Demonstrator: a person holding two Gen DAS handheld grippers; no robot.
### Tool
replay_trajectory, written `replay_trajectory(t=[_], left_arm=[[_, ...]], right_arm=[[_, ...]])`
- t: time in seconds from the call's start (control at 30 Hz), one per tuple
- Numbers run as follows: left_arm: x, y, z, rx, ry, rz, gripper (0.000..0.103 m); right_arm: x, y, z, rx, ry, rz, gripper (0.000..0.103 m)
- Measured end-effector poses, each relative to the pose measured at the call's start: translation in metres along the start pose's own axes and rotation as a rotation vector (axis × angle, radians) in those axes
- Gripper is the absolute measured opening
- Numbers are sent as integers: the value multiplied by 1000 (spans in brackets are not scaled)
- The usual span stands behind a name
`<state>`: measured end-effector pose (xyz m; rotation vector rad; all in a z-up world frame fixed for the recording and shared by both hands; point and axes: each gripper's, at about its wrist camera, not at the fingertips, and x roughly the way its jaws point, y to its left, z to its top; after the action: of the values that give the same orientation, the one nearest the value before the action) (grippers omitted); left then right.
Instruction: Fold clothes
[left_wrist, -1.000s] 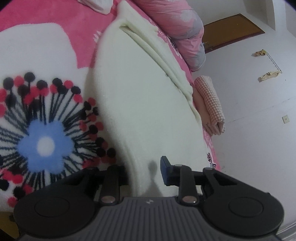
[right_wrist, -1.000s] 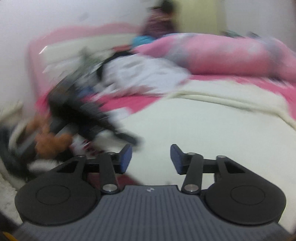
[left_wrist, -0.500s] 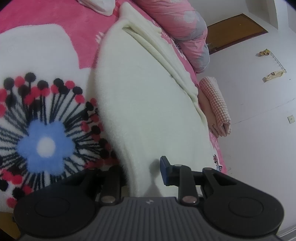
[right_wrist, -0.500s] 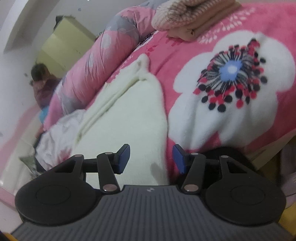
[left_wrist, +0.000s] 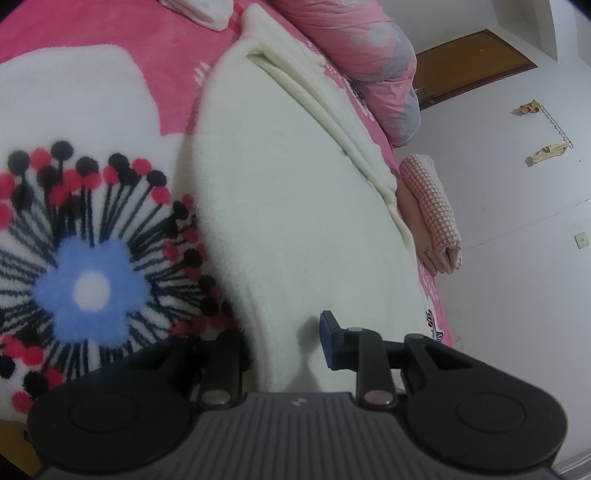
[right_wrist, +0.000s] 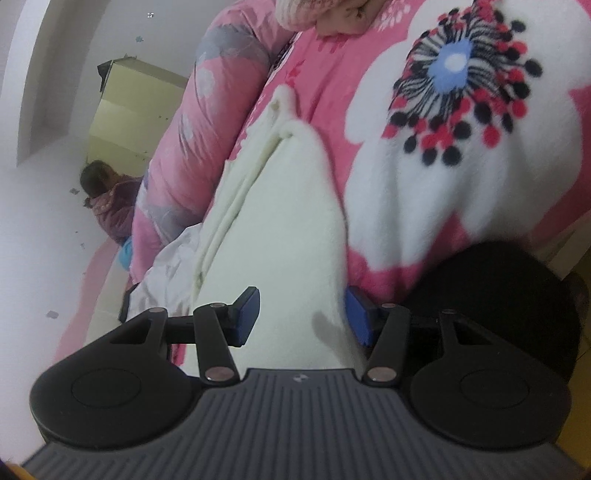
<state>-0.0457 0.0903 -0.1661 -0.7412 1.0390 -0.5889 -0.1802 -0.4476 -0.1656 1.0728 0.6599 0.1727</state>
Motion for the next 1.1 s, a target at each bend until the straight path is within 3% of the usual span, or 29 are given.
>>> replay_trajectory(t=[0.2, 0.3, 0.43, 0.57, 0.63, 0.77, 0.87, 1.1], left_arm=[[-1, 1, 0, -3, 0, 0, 26], [-3, 1, -1, -2, 2, 2, 26], [-4, 1, -1, -4, 2, 1, 27], [-4, 1, -1, -3, 1, 1, 27], [-4, 2, -2, -4, 0, -2, 27], [-3, 2, -2, -6, -3, -9, 29], [-3, 1, -4, 0, -5, -15, 32], [-5, -5, -5, 50, 3, -11, 37]], right_arm=[[1, 12, -1, -19, 51, 62, 50], [6, 14, 4, -45, 42, -55, 47], [11, 12, 9, -46, 70, -86, 45], [28, 19, 17, -71, 226, -61, 44], [36, 25, 23, -108, 293, -111, 41], [50, 29, 34, -116, 388, -160, 26], [54, 44, 30, -191, 450, -139, 17], [53, 37, 26, -174, 380, -116, 14]])
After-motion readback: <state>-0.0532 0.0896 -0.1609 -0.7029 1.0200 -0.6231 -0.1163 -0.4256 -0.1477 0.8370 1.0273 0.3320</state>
